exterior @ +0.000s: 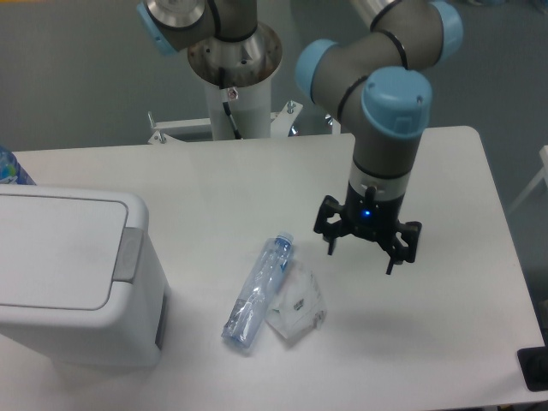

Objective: Open the trash can
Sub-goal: 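Move the open gripper over to the white trash bin's lid edge, then lower the gripper finger against the lid's front edge and push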

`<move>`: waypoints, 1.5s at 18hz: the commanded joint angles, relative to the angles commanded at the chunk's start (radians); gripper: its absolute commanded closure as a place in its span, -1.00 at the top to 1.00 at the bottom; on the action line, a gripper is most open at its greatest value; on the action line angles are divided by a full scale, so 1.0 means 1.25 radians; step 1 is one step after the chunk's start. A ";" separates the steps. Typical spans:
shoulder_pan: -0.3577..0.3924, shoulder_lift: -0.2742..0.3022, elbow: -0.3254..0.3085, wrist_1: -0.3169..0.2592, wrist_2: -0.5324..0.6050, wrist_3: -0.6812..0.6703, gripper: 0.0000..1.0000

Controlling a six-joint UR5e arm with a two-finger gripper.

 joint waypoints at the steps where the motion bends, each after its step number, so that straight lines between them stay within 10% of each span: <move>1: -0.005 0.007 -0.001 0.000 -0.015 -0.026 1.00; 11: -0.108 0.105 0.004 0.001 -0.149 -0.172 1.00; 18: -0.161 0.068 -0.005 0.147 -0.157 -0.264 1.00; 27: -0.185 0.052 -0.015 0.153 -0.151 -0.278 1.00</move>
